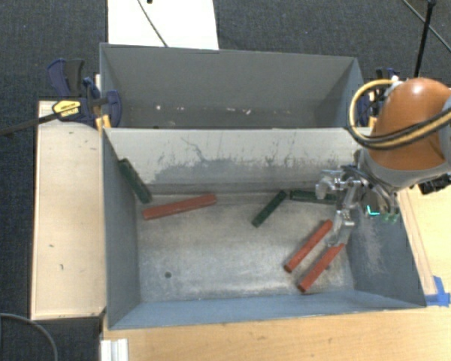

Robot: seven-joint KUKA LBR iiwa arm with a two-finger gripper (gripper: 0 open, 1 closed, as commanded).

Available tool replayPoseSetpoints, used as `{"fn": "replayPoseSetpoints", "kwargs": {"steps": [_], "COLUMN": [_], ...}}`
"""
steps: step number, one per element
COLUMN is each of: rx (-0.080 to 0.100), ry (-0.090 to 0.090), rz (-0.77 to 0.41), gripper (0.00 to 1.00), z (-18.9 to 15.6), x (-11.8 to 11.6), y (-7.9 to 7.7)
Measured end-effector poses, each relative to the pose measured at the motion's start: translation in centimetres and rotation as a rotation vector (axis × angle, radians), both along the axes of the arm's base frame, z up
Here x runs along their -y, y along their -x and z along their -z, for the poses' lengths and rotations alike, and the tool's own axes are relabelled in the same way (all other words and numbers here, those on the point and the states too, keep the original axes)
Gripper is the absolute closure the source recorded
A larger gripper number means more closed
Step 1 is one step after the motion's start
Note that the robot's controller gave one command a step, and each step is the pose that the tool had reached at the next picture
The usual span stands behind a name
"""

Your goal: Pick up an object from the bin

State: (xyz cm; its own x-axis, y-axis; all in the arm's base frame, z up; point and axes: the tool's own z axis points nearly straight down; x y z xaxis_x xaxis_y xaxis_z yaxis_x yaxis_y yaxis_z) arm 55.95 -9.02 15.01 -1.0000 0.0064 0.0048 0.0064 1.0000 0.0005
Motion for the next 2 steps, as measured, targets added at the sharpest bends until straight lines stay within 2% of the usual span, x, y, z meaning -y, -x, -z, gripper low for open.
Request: {"fn": "replayPoseSetpoints", "kwargs": {"steps": [1,2], "rx": [0.004,0.011], "ry": [0.0,0.001], "rz": [-0.202,-0.205], "gripper": [0.0,1.0], "z": [7.87,7.59], "x": [-0.3,-0.31], "y": [2.88,2.63]}}
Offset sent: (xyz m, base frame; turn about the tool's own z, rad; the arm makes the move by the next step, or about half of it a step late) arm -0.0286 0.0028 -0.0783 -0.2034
